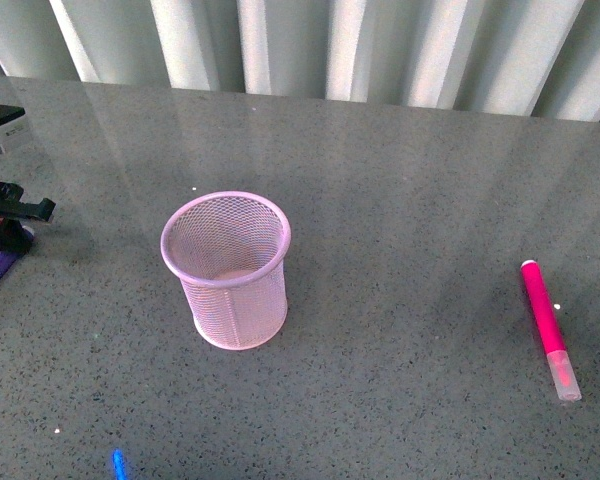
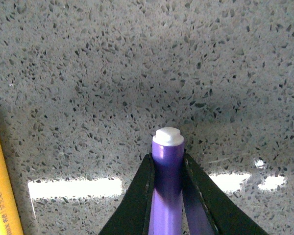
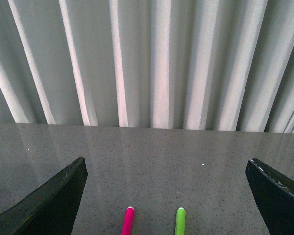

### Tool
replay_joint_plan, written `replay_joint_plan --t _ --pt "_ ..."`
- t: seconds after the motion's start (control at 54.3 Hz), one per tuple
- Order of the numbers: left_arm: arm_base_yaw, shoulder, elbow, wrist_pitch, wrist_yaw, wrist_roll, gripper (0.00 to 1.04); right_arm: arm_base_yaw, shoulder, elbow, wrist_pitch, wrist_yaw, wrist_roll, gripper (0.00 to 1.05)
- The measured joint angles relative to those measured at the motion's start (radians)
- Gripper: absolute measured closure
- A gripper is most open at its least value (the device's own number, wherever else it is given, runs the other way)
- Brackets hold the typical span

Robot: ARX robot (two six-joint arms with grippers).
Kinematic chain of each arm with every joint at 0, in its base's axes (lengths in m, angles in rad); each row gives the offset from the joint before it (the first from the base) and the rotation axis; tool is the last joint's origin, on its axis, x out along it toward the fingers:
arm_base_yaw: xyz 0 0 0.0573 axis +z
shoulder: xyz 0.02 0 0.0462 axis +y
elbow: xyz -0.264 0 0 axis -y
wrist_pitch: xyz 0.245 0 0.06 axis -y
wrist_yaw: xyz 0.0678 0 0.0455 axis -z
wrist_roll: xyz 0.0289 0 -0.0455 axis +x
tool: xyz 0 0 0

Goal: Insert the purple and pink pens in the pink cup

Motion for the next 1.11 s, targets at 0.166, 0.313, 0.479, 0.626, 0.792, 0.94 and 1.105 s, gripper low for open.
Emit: replay_joint_plan --t 0.166,0.313,0.479,0.626,0.792,0.94,1.105 --pt "0.016 -0.049 -0.026 0.016 0.060 -0.011 0.92 0.000 0.000 0.000 0.000 0.000 0.000 0.07" --pt "0.029 -0.132 -0.029 0.041 0.124 -0.050 0.92 0.000 0.000 0.000 0.000 0.000 0.000 0.07" --pt "0.032 -0.216 -0.035 0.097 0.143 -0.077 0.92 0.000 0.000 0.000 0.000 0.000 0.000 0.07" --pt "0.022 -0.294 -0.100 0.272 0.122 -0.106 0.92 0.000 0.000 0.000 0.000 0.000 0.000 0.07" --pt "-0.007 -0.387 -0.188 0.527 0.154 -0.206 0.92 0.000 0.000 0.000 0.000 0.000 0.000 0.07" --pt "-0.084 -0.464 -0.307 0.824 0.129 -0.318 0.92 0.000 0.000 0.000 0.000 0.000 0.000 0.07" --pt "-0.149 -0.532 -0.446 1.020 0.122 -0.502 0.92 0.000 0.000 0.000 0.000 0.000 0.000 0.07"
